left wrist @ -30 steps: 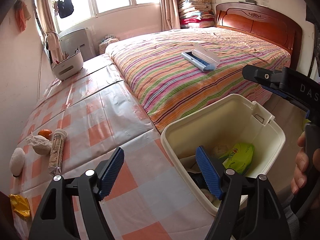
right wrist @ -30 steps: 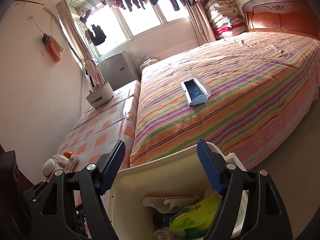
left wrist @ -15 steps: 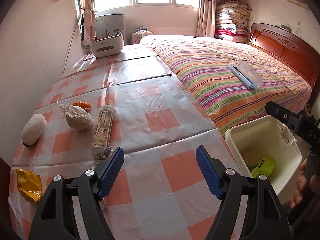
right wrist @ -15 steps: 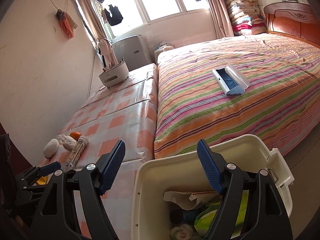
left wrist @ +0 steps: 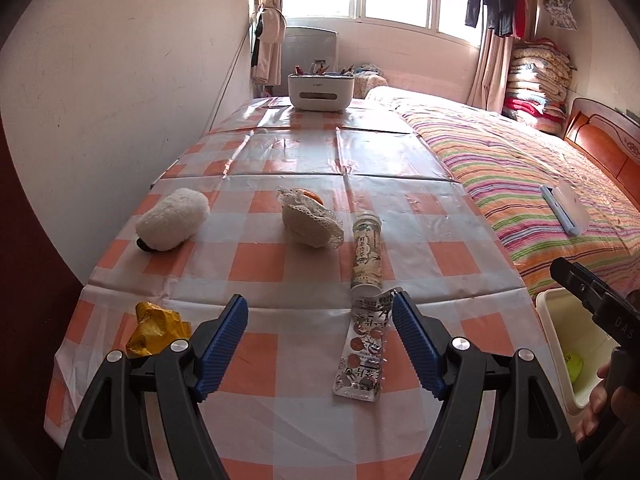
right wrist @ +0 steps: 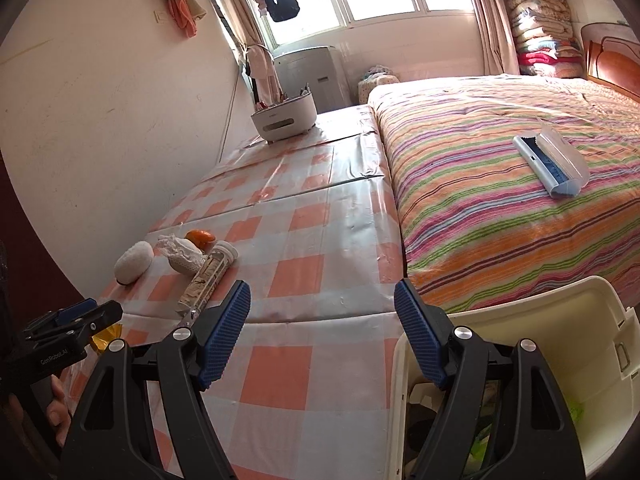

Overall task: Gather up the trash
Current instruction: 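Move both open grippers back toward the remaining table items, then grasp the yellow snack wrapper with the left gripper while the right grasps the printed tube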

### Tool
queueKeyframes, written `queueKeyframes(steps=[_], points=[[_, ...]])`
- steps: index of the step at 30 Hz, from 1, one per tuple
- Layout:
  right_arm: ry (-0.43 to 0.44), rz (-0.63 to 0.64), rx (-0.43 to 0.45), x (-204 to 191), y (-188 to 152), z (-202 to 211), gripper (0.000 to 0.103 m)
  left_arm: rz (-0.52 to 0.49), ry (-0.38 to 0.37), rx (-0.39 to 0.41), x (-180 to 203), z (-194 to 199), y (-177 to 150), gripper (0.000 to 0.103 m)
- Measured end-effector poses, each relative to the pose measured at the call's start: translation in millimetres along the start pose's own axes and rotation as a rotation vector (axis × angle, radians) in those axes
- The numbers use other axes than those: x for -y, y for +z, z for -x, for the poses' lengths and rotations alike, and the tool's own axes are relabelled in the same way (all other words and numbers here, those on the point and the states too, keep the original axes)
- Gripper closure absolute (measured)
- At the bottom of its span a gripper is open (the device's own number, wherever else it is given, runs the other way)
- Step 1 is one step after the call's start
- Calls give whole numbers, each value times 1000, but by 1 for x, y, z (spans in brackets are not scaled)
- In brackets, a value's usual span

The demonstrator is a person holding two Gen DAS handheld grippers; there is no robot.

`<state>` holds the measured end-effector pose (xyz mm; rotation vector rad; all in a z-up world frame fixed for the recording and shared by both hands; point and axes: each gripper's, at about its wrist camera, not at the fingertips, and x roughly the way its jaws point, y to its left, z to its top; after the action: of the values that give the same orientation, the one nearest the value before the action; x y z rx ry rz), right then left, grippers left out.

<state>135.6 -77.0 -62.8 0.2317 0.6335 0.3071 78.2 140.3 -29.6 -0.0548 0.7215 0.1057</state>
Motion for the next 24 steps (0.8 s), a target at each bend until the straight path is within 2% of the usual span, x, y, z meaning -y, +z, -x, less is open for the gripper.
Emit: queueKeyframes(steps=[5,14,18,24], points=[[38,34,-34,-28,-2,-17,29,44,83,19,-36,5,0,30],[118,53,-127,-68,-4,-58,29,92,164,-57,-83,-11,-14,31],[144,85,-165,-90,3,-79,29,102,164,-94,-95,-19,-20,31],[135,158,-242,-116,12,-120,29,133,148,-136,-109,-27,-24,31]])
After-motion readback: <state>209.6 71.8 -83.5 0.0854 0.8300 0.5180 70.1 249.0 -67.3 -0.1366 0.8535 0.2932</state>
